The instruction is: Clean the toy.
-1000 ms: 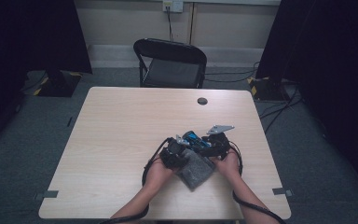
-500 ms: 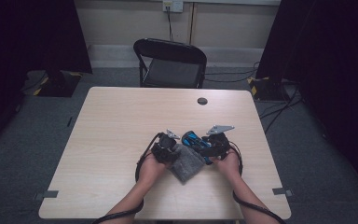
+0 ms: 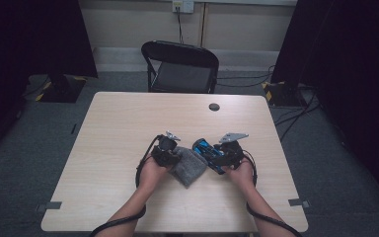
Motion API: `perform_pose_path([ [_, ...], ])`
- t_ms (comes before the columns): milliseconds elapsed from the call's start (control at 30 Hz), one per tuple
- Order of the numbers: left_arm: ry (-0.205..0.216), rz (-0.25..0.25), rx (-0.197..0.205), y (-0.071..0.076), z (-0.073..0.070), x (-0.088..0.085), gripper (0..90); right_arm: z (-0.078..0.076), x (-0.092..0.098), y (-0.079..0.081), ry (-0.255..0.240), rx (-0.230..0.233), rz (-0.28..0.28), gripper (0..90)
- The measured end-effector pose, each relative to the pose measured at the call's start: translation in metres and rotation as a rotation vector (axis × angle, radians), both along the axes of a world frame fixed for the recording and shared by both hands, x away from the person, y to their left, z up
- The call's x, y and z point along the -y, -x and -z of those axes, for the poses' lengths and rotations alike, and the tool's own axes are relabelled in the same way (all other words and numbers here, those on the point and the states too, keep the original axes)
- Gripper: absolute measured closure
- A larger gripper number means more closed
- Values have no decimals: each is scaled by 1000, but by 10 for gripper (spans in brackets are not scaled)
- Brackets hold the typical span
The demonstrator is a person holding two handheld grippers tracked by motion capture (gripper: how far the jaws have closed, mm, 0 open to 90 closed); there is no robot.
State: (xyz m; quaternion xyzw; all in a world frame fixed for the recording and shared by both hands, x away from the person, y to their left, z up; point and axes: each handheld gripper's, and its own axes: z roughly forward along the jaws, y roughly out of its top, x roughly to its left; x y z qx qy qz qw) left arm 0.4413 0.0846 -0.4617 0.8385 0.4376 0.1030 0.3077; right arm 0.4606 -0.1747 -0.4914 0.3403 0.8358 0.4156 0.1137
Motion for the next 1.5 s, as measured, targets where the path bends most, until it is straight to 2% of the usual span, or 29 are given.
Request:
perform_pose_path([
  [400, -10, -56, 3, -10, -1, -24, 766, 0, 0, 0, 1, 0, 2, 345],
  [467, -22, -58, 8, -11, -1, -27, 766, 0, 0, 0, 2, 1, 1, 346],
  [700, -23, -81, 11, -14, -3, -36, 766, -1, 0, 0, 6, -3, 4, 345],
  [800, -30, -91, 21, -16, -7, -41, 766, -1, 0, 0, 6, -3, 4, 346],
  [833, -38, -101, 36, -17, -11, -45, 766, -1, 0, 0, 6, -4, 4, 346],
  [933, -35, -115, 44, -19, -15, -51, 766, -1, 0, 0, 7, -4, 4, 346],
  [1000, -16, -133, 47, -19, -21, -60, 766, -1, 0, 0, 7, -4, 4, 346],
  [1233, 18, -104, 68, -9, -35, -65, 767, -1, -1, 0, 8, -4, 5, 345],
  [1300, 38, -82, 75, -3, -39, -63, 767, -1, -1, 0, 8, -4, 5, 345],
  [1367, 79, -50, 70, 5, -43, -60, 767, -1, -1, 0, 10, -3, 5, 345],
  [1433, 95, -27, 70, 11, -44, -55, 766, -1, -1, 0, 10, -3, 4, 345],
  [1500, 92, -9, 72, 14, -45, -52, 766, -1, -1, 0, 11, -4, 4, 345],
])
